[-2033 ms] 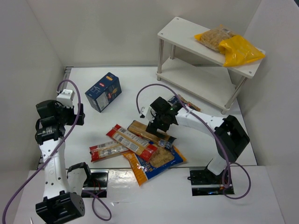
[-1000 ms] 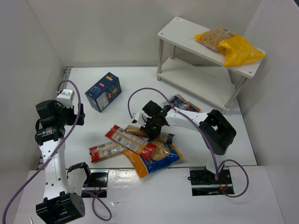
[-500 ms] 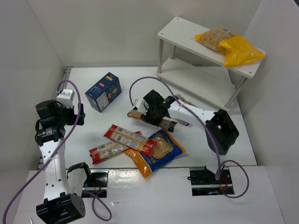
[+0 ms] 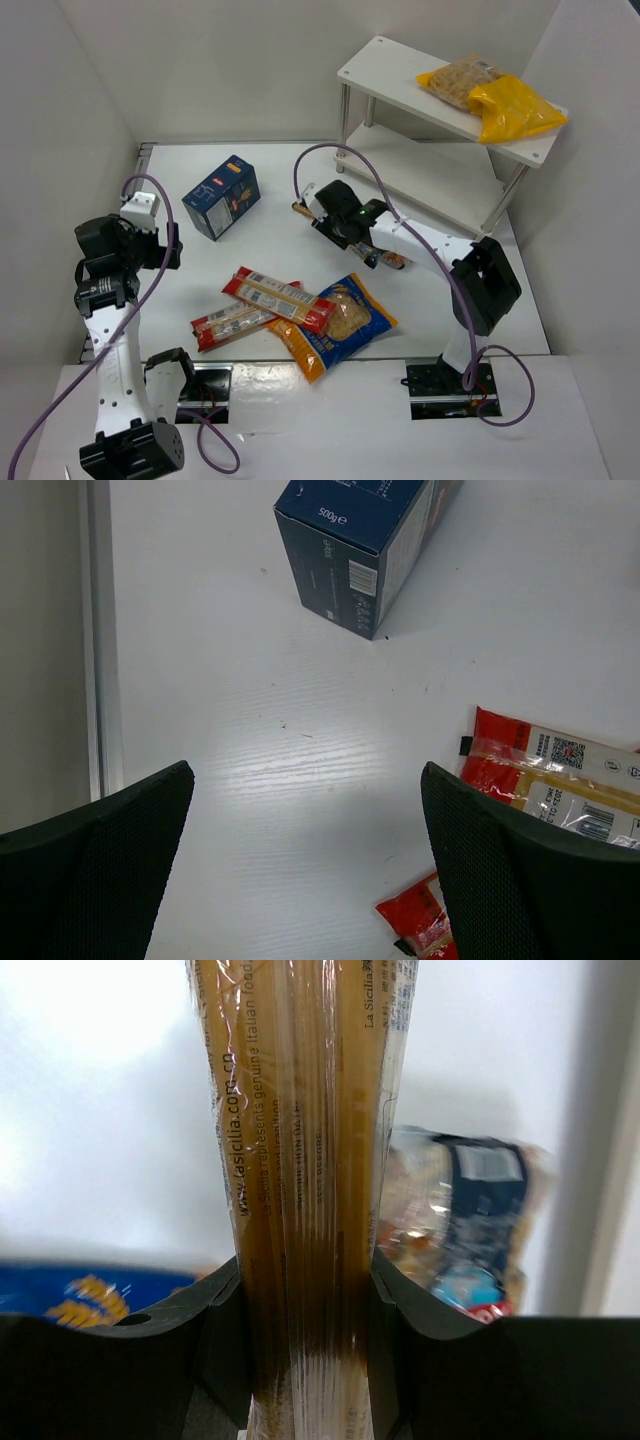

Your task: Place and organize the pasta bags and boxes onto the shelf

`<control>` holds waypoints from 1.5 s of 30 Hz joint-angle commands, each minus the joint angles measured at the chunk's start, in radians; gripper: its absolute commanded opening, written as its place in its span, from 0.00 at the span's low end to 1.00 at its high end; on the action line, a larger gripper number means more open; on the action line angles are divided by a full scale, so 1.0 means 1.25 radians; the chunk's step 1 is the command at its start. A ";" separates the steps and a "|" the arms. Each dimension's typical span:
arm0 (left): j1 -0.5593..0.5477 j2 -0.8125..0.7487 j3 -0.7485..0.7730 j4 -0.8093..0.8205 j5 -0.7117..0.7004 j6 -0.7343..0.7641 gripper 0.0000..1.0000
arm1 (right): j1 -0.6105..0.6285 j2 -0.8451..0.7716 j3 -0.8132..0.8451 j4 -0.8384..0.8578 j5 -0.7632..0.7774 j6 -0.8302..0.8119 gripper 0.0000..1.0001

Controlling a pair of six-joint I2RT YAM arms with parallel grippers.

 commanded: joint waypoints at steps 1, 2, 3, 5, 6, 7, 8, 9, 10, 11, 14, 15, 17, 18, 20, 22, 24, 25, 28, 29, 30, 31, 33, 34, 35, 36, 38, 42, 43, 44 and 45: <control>0.005 -0.015 -0.001 0.026 0.017 -0.010 1.00 | -0.010 -0.027 0.020 0.150 0.214 0.083 0.00; 0.005 -0.015 -0.001 0.026 0.017 -0.010 1.00 | -0.018 -0.039 0.010 0.160 0.229 0.116 0.00; 0.005 -0.015 -0.001 0.026 0.017 -0.010 1.00 | -0.018 -0.039 0.010 0.160 0.241 0.133 0.00; 0.005 -0.015 -0.001 0.026 0.024 -0.010 1.00 | -0.034 -0.050 0.001 0.160 0.261 0.187 0.00; 0.005 -0.015 -0.001 0.026 0.024 -0.010 1.00 | -0.034 -0.058 -0.010 0.160 0.272 0.212 0.00; 0.005 -0.015 -0.001 0.026 0.024 -0.010 1.00 | -0.051 -0.058 -0.021 0.160 0.282 0.234 0.00; 0.005 -0.022 -0.001 0.026 0.024 -0.010 1.00 | -0.051 -0.058 -0.028 0.167 0.282 0.278 0.00; 0.005 -0.022 -0.001 0.026 0.024 -0.010 1.00 | -0.059 -0.066 -0.037 0.176 0.282 0.293 0.00; 0.005 -0.022 -0.001 0.026 0.024 -0.010 1.00 | -0.059 -0.066 -0.053 0.176 0.293 0.307 0.00; 0.005 -0.022 -0.001 0.026 0.024 -0.010 1.00 | -0.059 -0.074 -0.053 0.185 0.300 0.316 0.00; 0.005 -0.029 -0.001 0.026 0.024 -0.010 1.00 | -0.059 -0.101 -0.063 0.194 0.300 0.331 0.00; 0.005 -0.029 -0.001 0.026 0.024 -0.010 1.00 | -0.059 -0.110 -0.063 0.194 0.300 0.331 0.00; 0.005 -0.029 -0.001 0.026 0.024 -0.010 1.00 | -0.059 -0.141 -0.037 0.186 0.285 0.331 0.00; 0.005 -0.029 -0.001 0.026 0.024 -0.010 1.00 | -0.059 -0.153 -0.028 0.186 0.269 0.324 0.00; 0.005 -0.029 -0.001 0.026 0.031 -0.010 1.00 | -0.059 -0.171 0.000 0.176 0.269 0.324 0.00; 0.005 -0.022 -0.001 0.026 0.031 -0.010 1.00 | -0.068 -0.181 0.015 0.176 0.295 0.324 0.00; 0.005 -0.022 -0.001 0.026 0.031 -0.010 1.00 | -0.100 -0.188 0.006 0.188 0.336 0.343 0.00; 0.005 -0.022 -0.001 0.026 0.031 -0.010 1.00 | -0.110 -0.188 -0.002 0.209 0.349 0.358 0.00; 0.005 -0.022 -0.001 0.026 0.031 -0.010 1.00 | -0.129 -0.197 -0.043 0.242 0.397 0.365 0.00; 0.005 -0.022 -0.001 0.026 0.031 -0.010 1.00 | -0.129 -0.197 -0.055 0.254 0.412 0.377 0.00; 0.005 -0.022 -0.001 0.026 0.031 -0.010 1.00 | -0.147 -0.197 -0.055 0.254 0.412 0.377 0.00; 0.005 -0.022 -0.001 0.026 0.031 -0.010 1.00 | -0.157 -0.197 -0.064 0.262 0.412 0.399 0.00; 0.005 -0.022 -0.001 0.026 0.031 -0.010 1.00 | -0.184 -0.190 -0.064 0.270 0.390 0.415 0.00; 0.005 -0.022 -0.001 0.026 0.031 -0.010 1.00 | -0.212 -0.190 -0.064 0.270 0.367 0.424 0.00; 0.005 -0.029 -0.001 0.026 0.031 -0.010 1.00 | -0.222 -0.180 -0.064 0.278 0.367 0.424 0.00; 0.005 -0.029 -0.001 0.026 0.031 -0.010 1.00 | -0.229 -0.180 -0.064 0.287 0.367 0.424 0.00; 0.005 -0.029 -0.001 0.026 0.031 -0.010 1.00 | -0.239 -0.163 -0.071 0.319 0.387 0.416 0.00; 0.005 -0.029 -0.001 0.026 0.031 -0.010 1.00 | -0.246 -0.145 -0.118 0.424 0.448 0.359 0.00; 0.005 -0.029 -0.001 0.026 0.031 -0.010 1.00 | -0.247 -0.136 -0.118 0.439 0.466 0.352 0.00; 0.005 -0.029 -0.001 0.026 0.031 -0.010 1.00 | -0.247 -0.117 -0.135 0.454 0.484 0.344 0.00; 0.005 -0.029 -0.001 0.026 0.031 -0.010 1.00 | -0.247 -0.105 -0.142 0.493 0.502 0.321 0.00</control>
